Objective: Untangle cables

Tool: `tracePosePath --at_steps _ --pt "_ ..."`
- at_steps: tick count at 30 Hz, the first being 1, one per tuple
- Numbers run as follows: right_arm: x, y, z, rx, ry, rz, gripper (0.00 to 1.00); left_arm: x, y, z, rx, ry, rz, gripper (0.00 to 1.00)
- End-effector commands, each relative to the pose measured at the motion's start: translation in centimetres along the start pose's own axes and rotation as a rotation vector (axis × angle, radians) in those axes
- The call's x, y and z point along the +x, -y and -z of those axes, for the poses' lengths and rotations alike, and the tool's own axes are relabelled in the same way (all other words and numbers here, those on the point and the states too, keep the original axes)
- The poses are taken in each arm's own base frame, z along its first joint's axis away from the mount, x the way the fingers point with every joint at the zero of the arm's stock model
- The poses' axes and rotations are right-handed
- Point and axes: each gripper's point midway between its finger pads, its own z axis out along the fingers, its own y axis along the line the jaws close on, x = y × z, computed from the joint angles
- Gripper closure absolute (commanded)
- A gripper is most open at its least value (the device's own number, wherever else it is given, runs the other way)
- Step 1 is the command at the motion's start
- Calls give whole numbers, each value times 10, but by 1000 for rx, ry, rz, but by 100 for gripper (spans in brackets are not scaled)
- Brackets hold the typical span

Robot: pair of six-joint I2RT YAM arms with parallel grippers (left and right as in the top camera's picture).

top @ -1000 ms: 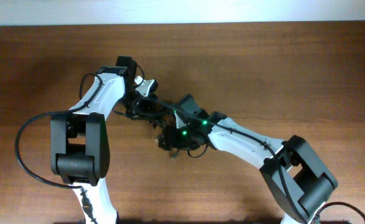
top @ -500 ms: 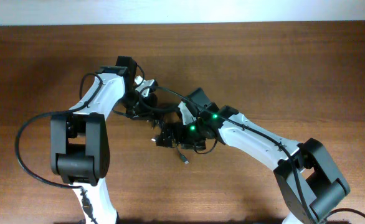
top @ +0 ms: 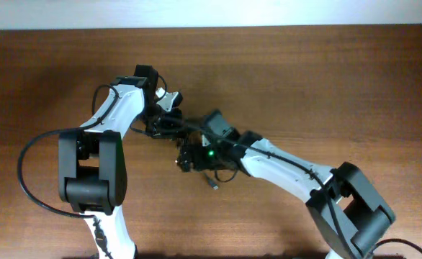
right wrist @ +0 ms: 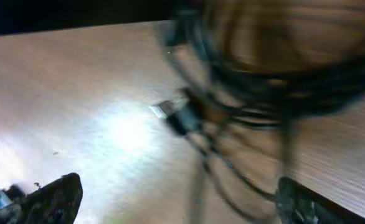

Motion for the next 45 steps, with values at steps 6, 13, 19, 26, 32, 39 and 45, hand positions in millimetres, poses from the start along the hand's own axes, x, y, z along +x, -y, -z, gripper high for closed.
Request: tracePosePath --at_steps 6,13,19,26,32,39,45 --pt "33 -55 -17 -88 -10 145 1 2 -1 -3 -4 -8 -8 91" --pt "69 -97 -15 -265 -139 206 1 2 -1 -3 -4 -8 -8 91" --pt "92 -116 -2 -418 -261 286 2 2 -1 -3 -4 -8 -8 91" --pt "43 -55 14 -360 -247 110 1 2 -1 -3 -4 -8 -8 91" --pt "12 -14 17 -256 -173 9 1 2 -1 -3 -4 -8 -8 91" --pt "22 -4 -22 -169 -167 -13 1 2 -1 -3 -4 -8 -8 91" --pt "10 7 -43 -82 -77 -18 20 1 -1 -3 -4 -7 -9 91"
